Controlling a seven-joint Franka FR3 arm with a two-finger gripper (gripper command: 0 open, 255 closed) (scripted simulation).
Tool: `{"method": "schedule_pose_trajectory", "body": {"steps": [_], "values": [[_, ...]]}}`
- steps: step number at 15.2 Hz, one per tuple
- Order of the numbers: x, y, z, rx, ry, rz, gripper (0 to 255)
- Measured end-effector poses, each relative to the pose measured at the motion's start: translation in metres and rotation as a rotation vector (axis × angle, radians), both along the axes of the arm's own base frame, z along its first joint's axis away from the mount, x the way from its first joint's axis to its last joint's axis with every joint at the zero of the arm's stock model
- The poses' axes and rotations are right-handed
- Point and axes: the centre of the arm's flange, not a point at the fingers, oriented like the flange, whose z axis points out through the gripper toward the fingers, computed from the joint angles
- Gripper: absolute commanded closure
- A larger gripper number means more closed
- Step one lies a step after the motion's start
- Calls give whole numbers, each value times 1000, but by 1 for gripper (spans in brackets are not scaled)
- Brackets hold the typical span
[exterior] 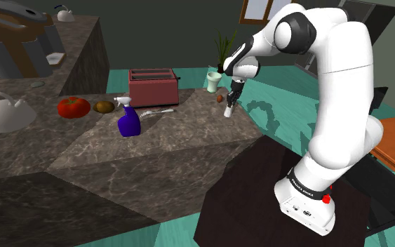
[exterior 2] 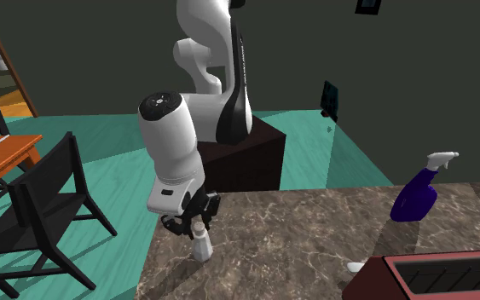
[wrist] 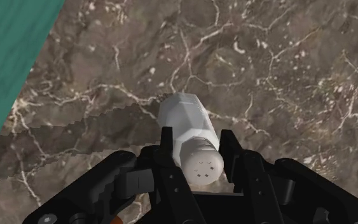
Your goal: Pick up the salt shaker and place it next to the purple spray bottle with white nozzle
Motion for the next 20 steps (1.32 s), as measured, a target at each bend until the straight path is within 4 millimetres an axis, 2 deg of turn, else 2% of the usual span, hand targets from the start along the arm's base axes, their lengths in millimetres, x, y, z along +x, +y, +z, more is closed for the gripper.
{"method": "schedule_pose_trajectory", "body": {"steps": [8,20], "values": [[0,1,2,0,0,0,255],[0,0,63,0,0,0,255]]}}
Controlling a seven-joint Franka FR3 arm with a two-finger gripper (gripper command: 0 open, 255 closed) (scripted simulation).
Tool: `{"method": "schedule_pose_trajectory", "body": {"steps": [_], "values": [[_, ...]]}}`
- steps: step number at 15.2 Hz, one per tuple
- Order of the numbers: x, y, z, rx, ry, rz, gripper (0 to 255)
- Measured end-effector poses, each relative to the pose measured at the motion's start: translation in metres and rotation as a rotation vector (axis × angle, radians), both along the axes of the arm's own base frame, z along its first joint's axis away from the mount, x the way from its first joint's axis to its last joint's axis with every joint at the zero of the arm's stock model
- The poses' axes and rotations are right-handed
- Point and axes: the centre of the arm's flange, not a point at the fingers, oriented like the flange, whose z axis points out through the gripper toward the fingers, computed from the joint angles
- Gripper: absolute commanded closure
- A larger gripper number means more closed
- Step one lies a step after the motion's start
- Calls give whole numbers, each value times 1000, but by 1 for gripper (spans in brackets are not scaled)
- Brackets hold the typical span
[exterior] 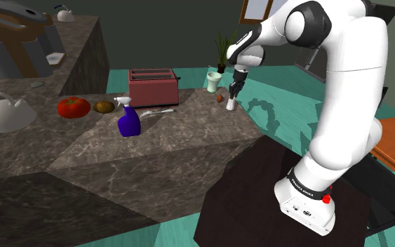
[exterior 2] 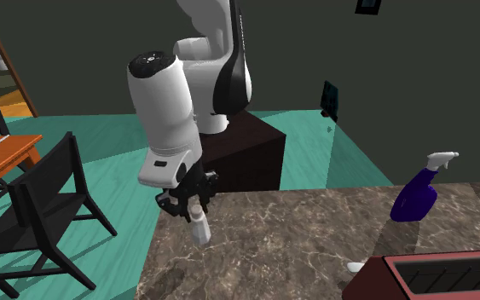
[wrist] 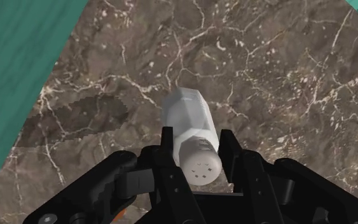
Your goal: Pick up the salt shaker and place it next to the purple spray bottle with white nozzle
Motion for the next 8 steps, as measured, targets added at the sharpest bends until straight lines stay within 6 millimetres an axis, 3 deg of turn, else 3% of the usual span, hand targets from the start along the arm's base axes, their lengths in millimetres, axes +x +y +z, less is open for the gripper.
{"method": "schedule_pose_trajectory", "body": {"steps": [8], "values": [[-1,1,41,0,0,0,255]]}}
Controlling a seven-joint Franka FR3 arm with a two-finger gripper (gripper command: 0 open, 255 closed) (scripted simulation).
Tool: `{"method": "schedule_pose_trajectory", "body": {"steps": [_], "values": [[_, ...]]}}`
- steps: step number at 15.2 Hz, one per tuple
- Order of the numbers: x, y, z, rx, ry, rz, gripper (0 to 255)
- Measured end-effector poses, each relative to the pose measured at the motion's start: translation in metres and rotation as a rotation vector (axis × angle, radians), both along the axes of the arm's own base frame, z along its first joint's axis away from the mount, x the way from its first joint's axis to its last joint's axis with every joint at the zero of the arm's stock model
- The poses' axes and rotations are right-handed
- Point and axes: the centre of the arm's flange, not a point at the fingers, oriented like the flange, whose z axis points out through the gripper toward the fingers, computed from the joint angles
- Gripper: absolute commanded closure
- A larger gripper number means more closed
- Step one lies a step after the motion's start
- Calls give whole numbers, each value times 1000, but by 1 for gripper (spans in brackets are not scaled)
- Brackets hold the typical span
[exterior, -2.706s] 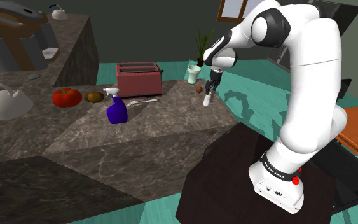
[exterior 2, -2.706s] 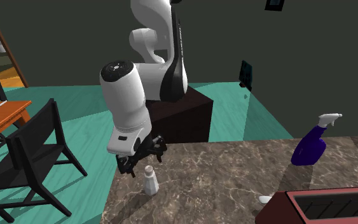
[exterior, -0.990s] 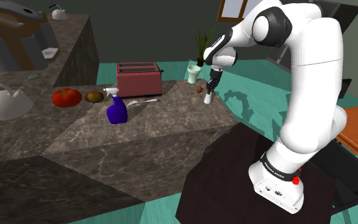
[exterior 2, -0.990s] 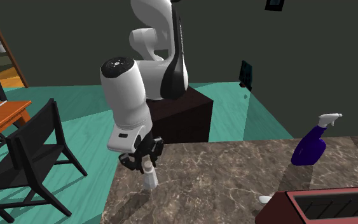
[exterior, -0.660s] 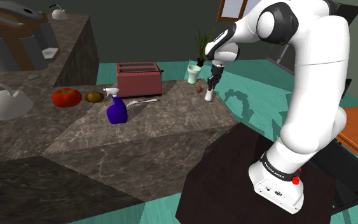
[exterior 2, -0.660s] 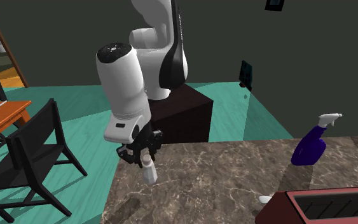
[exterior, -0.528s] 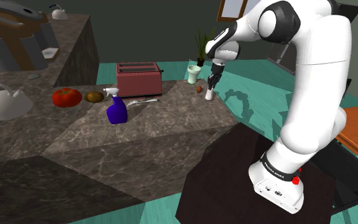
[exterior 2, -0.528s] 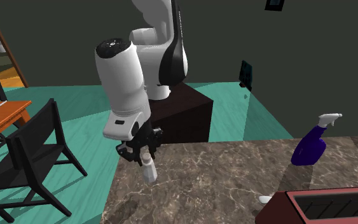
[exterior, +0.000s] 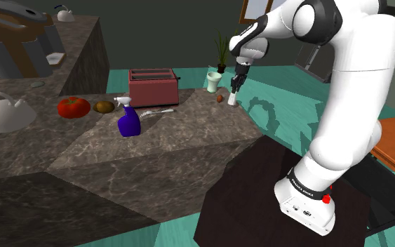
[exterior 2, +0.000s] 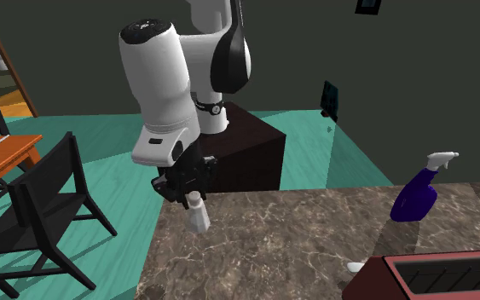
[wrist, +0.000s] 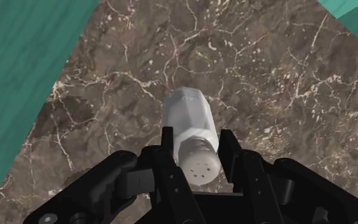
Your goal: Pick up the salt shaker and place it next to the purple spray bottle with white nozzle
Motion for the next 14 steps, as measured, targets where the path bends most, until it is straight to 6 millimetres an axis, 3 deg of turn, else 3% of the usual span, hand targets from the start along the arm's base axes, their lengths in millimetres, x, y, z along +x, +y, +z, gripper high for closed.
{"method": "schedule_pose_trajectory", "body": {"steps": [14], "values": [[1,0,75,0,0,0,255]]}}
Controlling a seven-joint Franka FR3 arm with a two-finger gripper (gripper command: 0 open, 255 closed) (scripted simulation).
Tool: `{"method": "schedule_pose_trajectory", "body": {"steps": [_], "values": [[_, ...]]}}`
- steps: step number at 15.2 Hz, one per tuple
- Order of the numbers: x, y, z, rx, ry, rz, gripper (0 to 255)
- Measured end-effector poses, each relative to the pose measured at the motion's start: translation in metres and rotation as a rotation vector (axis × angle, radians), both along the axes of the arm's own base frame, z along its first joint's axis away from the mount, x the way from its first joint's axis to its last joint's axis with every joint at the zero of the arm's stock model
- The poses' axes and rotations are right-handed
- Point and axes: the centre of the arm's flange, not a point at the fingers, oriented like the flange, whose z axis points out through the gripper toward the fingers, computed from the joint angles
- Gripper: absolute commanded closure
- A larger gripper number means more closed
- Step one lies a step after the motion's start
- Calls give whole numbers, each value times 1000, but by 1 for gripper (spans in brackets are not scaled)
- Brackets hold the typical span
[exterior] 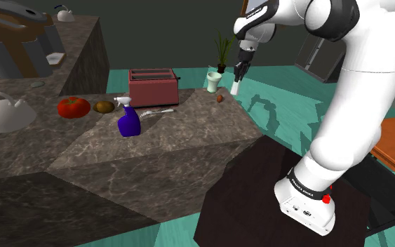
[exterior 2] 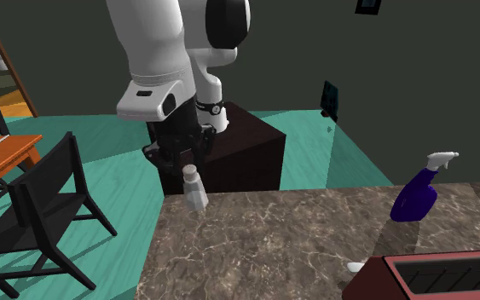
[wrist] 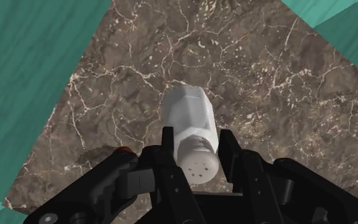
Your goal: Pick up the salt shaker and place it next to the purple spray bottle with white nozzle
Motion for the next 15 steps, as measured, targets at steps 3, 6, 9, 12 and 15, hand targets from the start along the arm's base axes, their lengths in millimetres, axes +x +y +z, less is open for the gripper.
{"method": "schedule_pose_trajectory", "body": {"steps": [3,6,9,12,15], "values": [[0,-1,16,0,0,0,255],[0,1,31,0,0,0,255],[0,1,48,0,0,0,255],[1,0,63,0,0,0,255],[0,0,80,0,0,0,255]]}}
